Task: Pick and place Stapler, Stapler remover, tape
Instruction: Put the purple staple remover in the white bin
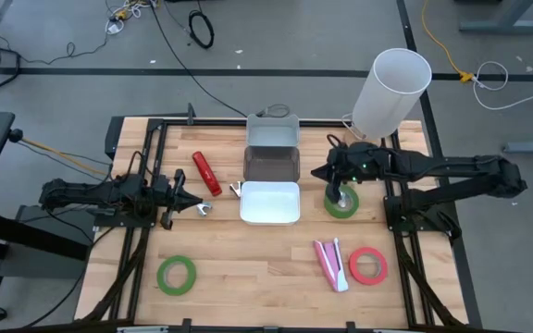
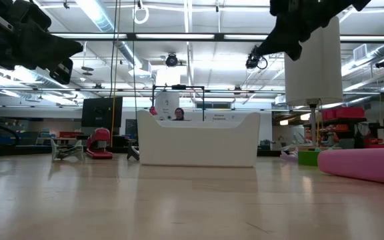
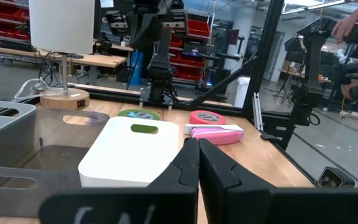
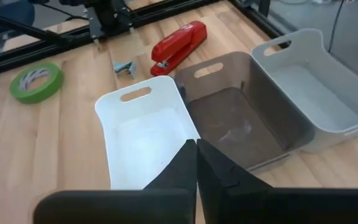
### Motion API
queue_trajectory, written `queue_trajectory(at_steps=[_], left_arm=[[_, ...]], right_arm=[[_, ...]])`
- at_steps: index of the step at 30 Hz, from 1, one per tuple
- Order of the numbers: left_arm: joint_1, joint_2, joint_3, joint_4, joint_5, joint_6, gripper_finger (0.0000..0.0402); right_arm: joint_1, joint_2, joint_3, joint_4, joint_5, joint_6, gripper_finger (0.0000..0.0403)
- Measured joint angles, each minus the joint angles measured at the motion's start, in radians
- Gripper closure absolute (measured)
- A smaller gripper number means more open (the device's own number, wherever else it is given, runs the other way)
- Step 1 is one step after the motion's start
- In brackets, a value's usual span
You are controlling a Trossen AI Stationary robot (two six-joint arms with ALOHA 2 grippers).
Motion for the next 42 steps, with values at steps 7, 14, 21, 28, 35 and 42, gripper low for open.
queue_trajectory(at_steps=[7, 14, 21, 28, 35, 42], left_arm=[[0.0, 0.0, 0.0, 0.0, 0.0, 0.0, 0.0399], [0.0, 0.0, 0.0, 0.0, 0.0, 0.0, 0.0399], [0.0, 0.0, 0.0, 0.0, 0.0, 0.0, 0.0399], [0.0, 0.0, 0.0, 0.0, 0.0, 0.0, 0.0399], [0.0, 0.0, 0.0, 0.0, 0.0, 0.0, 0.0399], [0.0, 0.0, 0.0, 0.0, 0.0, 0.0, 0.0399]], right_arm=[[-0.122, 0.001, 0.0, -0.058, -0.107, -0.001, 0.0392], [-0.23, 0.002, 0.0, -0.167, -0.094, 0.045, 0.0392], [-0.305, 0.026, 0.0, -0.287, -0.094, 0.12, 0.0392], [-0.339, 0.131, 0.0, -0.357, -0.091, 0.225, 0.0392], [-0.365, 0.23, 0.0, -0.397, -0.011, 0.35, 0.0392], [-0.393, 0.304, 0.0, -0.413, -0.009, 0.397, 0.0384]])
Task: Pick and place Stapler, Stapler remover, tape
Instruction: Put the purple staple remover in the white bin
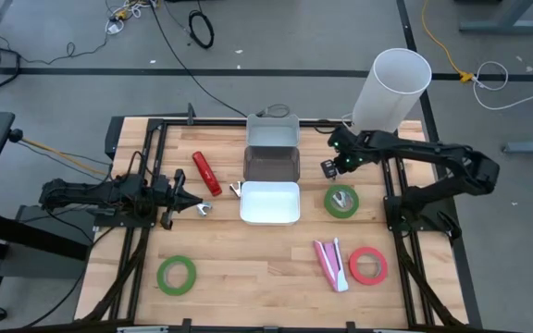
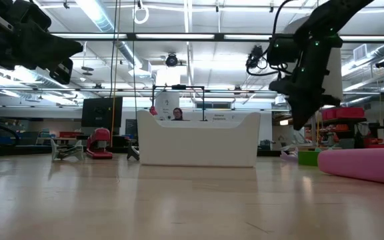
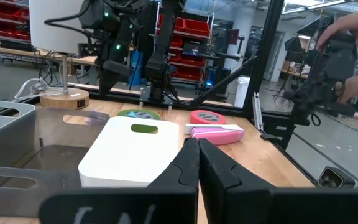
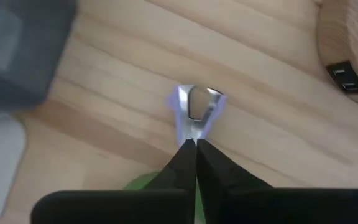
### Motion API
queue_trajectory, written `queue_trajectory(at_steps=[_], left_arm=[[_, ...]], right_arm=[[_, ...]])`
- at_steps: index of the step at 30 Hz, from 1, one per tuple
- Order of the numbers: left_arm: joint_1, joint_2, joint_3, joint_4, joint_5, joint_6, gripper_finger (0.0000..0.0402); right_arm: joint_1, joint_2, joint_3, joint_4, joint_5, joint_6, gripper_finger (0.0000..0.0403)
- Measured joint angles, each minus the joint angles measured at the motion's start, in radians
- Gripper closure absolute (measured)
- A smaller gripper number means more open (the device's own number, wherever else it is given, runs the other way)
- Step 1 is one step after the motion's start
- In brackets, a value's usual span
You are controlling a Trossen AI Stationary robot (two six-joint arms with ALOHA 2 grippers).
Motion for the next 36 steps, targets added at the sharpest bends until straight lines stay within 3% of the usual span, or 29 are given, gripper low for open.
queue_trajectory(at_steps=[17, 24, 36], left_arm=[[0.0, 0.0, 0.0, 0.0, 0.0, 0.0, 0.0399], [0.0, 0.0, 0.0, 0.0, 0.0, 0.0, 0.0399], [0.0, 0.0, 0.0, 0.0, 0.0, 0.0, 0.0399]], right_arm=[[-0.005, 0.069, 0.0, 0.013, 0.107, 0.152, 0.0279], [0.01, 0.069, -0.052, 0.125, 0.106, 0.194, 0.0239], [0.048, 0.069, -0.162, 0.271, 0.202, 0.284, 0.0238]])
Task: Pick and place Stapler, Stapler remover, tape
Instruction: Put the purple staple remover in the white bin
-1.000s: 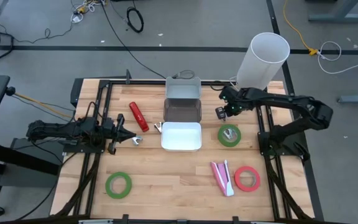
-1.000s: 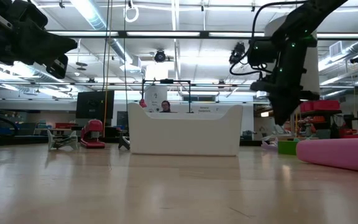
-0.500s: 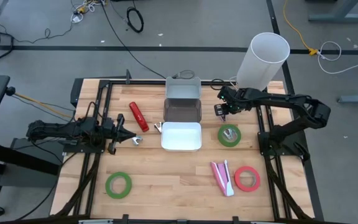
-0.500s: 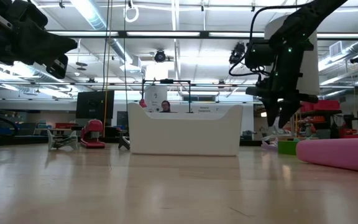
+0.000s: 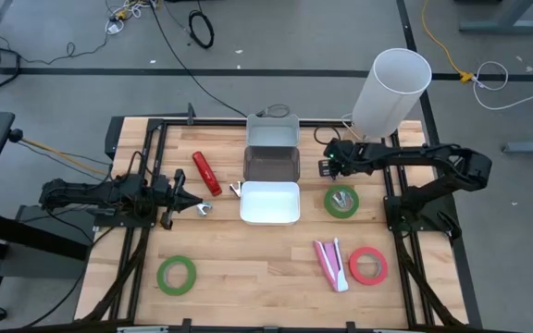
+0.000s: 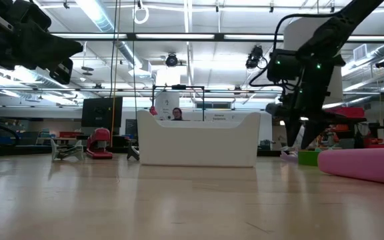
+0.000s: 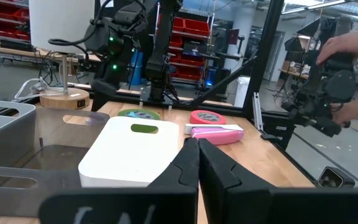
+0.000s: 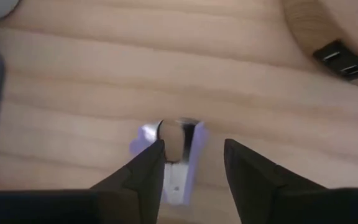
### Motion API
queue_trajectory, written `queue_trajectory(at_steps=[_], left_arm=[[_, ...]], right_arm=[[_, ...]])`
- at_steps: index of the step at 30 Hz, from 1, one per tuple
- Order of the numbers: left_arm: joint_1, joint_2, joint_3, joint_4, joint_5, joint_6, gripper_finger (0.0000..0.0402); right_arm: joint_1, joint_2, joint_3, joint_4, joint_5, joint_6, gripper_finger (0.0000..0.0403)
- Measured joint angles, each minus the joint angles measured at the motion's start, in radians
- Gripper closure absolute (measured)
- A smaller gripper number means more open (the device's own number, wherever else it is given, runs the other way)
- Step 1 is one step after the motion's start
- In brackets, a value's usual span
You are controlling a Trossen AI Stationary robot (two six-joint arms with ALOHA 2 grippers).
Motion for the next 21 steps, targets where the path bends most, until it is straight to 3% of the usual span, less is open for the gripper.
queue_trajectory(at_steps=[4, 12, 21], left_arm=[[0.0, 0.0, 0.0, 0.0, 0.0, 0.0, 0.0399], [0.0, 0.0, 0.0, 0.0, 0.0, 0.0, 0.0399], [0.0, 0.0, 0.0, 0.0, 0.0, 0.0, 0.0399]], right_arm=[[0.0, 0.0, -0.019, 0.031, 0.043, -0.002, 0.0244], [0.002, 0.0, -0.069, 0.117, 0.004, -0.001, 0.0255], [0.002, 0.0, -0.073, 0.128, 0.044, -0.002, 0.0268]])
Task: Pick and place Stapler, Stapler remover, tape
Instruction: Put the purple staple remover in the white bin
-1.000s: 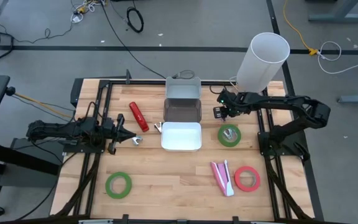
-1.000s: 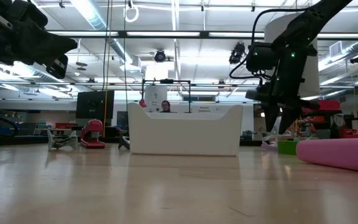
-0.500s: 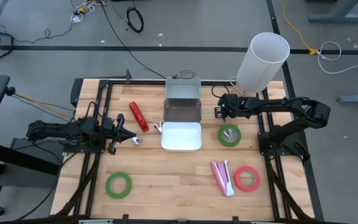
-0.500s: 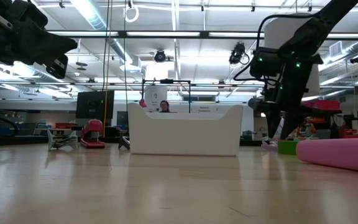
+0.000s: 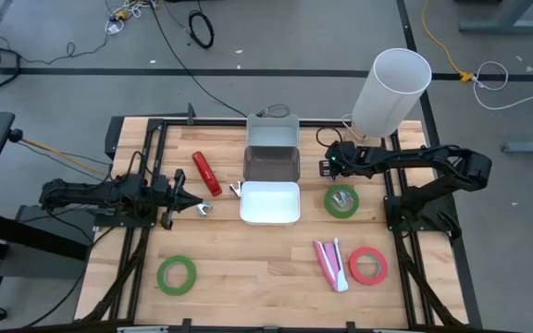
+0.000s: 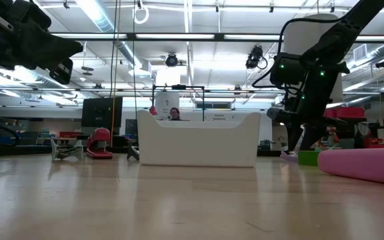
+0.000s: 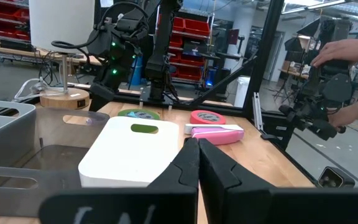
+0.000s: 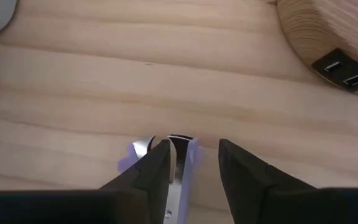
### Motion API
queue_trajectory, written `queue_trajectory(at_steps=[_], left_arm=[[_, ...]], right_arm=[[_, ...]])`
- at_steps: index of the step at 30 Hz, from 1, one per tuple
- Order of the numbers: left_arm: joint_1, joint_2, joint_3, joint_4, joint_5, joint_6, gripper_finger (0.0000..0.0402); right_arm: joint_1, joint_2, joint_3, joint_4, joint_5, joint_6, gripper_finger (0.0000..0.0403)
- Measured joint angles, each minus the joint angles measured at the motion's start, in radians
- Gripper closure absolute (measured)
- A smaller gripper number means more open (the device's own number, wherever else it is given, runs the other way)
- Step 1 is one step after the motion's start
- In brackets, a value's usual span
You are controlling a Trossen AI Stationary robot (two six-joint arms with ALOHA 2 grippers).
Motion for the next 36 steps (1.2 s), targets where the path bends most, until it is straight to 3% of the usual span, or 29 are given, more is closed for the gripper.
queue_trajectory(at_steps=[22, 36], left_arm=[[0.0, 0.0, 0.0, 0.0, 0.0, 0.0, 0.0399], [0.0, 0.0, 0.0, 0.0, 0.0, 0.0, 0.0399]], right_arm=[[0.0, 0.0, -0.001, 0.003, 0.01, -0.004, 0.0321], [0.0, 0.0, -0.001, 0.003, -0.017, 0.0, 0.0287]])
